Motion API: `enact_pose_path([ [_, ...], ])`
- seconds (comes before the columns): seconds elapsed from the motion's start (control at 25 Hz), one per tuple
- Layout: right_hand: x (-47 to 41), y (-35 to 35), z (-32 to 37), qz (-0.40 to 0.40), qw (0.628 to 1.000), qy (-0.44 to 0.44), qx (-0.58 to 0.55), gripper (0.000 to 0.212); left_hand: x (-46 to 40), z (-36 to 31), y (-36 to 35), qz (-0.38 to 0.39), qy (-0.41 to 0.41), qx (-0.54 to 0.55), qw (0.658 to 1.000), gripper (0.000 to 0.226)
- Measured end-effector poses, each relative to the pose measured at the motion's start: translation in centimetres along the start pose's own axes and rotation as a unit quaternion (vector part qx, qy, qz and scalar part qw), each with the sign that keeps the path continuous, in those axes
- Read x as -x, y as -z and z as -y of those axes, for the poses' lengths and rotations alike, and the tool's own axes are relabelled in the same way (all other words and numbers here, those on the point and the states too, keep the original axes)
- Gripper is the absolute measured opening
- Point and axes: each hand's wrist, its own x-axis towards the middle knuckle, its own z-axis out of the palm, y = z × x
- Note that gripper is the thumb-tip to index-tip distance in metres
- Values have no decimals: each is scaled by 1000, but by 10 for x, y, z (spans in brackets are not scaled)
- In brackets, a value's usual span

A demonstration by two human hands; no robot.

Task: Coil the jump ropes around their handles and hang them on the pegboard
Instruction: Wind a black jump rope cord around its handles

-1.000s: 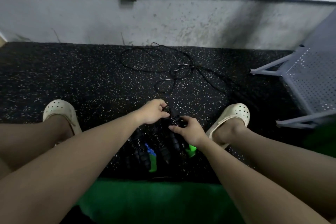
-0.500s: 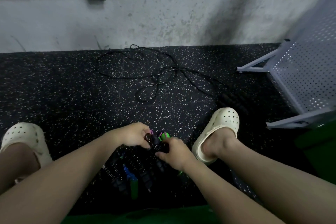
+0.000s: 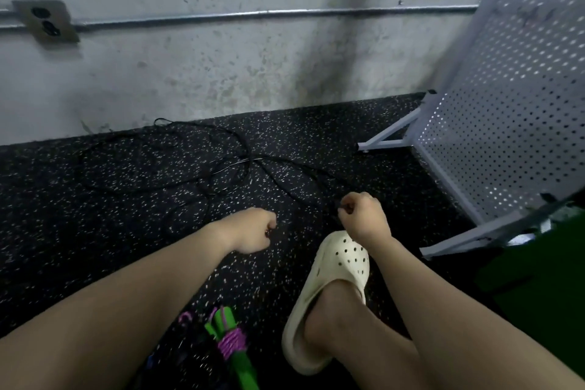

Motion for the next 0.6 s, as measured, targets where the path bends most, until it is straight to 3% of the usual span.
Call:
enact_pose_path([
  [0.2,-53,-26,-27,65,994,-14,87,29,-97,-27,-12,-42,-70,-2,997,56],
  [0.44,-77,-43,-54,95,993,-66,35,53,-183,-33,-31,-47,-142,10,989,73],
  [0.6,-72,-47,-69,81,991,-75,70,77,-204,-48,-42,-49,-154,-88,983,73],
])
